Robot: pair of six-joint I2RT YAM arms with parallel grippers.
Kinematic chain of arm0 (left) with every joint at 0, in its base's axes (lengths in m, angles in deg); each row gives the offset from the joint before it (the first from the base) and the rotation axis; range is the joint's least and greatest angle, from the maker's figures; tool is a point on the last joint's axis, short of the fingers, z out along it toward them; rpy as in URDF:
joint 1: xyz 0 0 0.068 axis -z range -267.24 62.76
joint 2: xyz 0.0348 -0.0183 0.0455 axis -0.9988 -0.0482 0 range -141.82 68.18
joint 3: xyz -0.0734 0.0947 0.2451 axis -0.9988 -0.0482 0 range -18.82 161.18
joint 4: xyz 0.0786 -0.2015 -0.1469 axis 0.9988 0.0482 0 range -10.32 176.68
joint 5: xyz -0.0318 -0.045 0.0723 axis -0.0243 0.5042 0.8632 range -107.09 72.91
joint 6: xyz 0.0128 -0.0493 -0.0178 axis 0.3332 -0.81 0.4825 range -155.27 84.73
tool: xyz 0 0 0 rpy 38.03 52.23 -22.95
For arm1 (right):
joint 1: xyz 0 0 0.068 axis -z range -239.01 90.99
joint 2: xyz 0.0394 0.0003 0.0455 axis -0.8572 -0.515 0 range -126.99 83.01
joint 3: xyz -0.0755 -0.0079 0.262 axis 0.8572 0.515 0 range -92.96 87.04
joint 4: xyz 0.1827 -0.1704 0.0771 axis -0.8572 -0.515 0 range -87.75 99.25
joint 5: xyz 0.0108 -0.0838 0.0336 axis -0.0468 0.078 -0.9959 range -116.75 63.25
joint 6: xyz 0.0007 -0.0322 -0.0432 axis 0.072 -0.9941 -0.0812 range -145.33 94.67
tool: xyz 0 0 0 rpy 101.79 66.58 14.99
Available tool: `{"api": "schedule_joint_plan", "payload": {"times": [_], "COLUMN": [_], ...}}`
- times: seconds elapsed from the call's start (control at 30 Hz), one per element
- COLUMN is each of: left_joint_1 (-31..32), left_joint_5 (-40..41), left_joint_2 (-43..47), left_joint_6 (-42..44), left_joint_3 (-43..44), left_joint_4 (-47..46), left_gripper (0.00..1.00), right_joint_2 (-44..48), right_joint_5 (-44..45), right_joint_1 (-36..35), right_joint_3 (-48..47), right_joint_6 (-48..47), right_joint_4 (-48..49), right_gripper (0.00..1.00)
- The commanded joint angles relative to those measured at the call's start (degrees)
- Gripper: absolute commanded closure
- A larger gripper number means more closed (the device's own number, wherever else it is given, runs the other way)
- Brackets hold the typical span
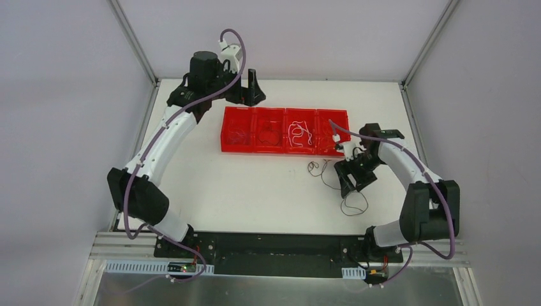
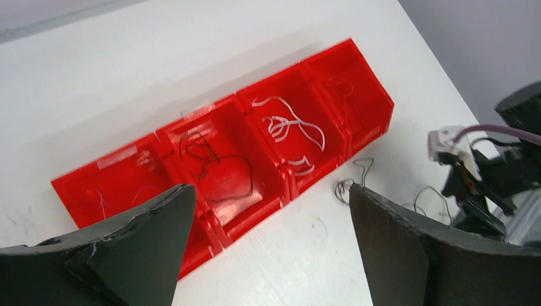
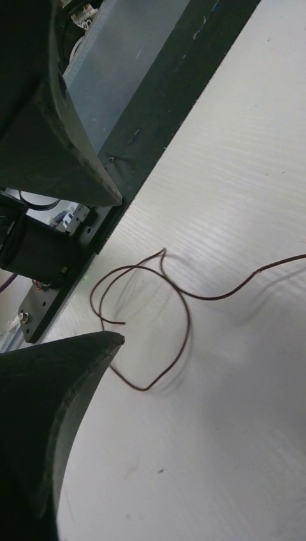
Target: Untangle the cables
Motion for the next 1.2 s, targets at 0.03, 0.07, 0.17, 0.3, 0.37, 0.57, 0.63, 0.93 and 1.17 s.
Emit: {"api": "schedule_joint_plan", "payload": {"times": [0.03, 0.07, 0.17, 0.3, 0.37, 0.57, 0.63, 0.93, 1.17], "left_joint_1": [-1.36, -1.79, -3.33, -6.23, -7.51, -8.89, -8.89, -8.45, -2.24], "left_joint_5": [-0.53, -0.62, -1.07, -1.71, -2.31, -10.34, -15.4, -24.71, -26.29], "left_joint_2": [7.75, 8.94, 12.57, 16.36, 17.97, 21.61, 21.89, 20.94, 20.05], "left_joint_6": [-0.25, 0.13, 1.9, 2.95, 3.18, 4.91, 5.52, 6.94, 12.25], "left_joint_3": [-6.52, -7.35, -9.08, -10.0, -10.72, -13.73, -14.15, -14.69, -16.91], "left_joint_4": [3.12, 3.75, 5.86, 9.14, 10.14, 10.81, 10.83, 10.7, 9.32], "left_gripper": [0.01, 0.01, 0.01, 0.01, 0.01, 0.03, 0.06, 0.15, 0.1], "right_joint_2": [-6.05, -7.48, -11.99, -14.65, -14.12, -2.93, 0.93, 9.39, 14.55], "right_joint_5": [2.13, 1.66, 0.26, -0.67, -2.94, -17.83, -22.05, -26.96, -28.02], "right_joint_1": [-6.68, -7.51, -8.85, -9.01, -9.02, -9.06, -9.24, -9.37, -12.62], "right_joint_3": [0.65, 0.67, -0.31, -2.61, -4.51, -13.08, -16.17, -23.17, -19.84], "right_joint_6": [5.66, 6.07, 6.54, 6.52, 6.02, 4.8, 5.67, 8.15, 12.19], "right_joint_4": [6.74, 7.03, 6.44, 5.81, 4.45, 1.03, 1.85, 2.25, 10.69], "right_gripper": [0.29, 0.32, 0.48, 0.79, 1.0, 1.0, 1.0, 1.0, 1.0]}}
